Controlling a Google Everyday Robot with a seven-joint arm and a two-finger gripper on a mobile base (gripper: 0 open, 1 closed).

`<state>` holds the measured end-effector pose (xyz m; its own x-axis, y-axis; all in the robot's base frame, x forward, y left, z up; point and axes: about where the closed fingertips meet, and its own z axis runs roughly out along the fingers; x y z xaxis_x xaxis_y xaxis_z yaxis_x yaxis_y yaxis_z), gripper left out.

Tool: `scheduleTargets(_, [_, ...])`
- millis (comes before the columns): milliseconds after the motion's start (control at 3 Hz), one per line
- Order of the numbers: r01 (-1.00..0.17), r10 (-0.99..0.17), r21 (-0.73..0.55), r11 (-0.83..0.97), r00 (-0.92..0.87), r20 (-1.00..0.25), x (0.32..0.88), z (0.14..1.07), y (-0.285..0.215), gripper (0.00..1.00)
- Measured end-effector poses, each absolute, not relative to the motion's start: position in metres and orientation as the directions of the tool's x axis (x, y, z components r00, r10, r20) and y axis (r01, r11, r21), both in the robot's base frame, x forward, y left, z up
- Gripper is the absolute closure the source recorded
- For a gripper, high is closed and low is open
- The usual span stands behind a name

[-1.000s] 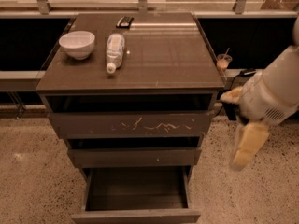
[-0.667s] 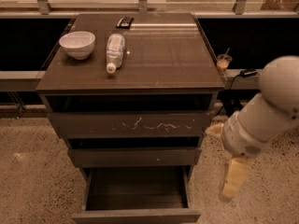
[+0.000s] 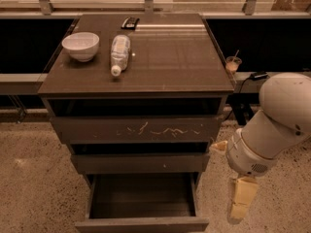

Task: Close bottom drawer

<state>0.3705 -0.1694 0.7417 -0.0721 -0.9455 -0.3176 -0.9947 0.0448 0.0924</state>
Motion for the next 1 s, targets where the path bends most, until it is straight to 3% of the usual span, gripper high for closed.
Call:
scheduleTargets(667, [-0.993,-0.884,0.105,-0.046,-0.008,-0.467,0.395,0.635,-0.075,0.00])
scheduleTargets(1000, [-0.993,-0.877,0.108,-0.039,-0.018,-0.480,0.399,0.625,-0.072,0.00])
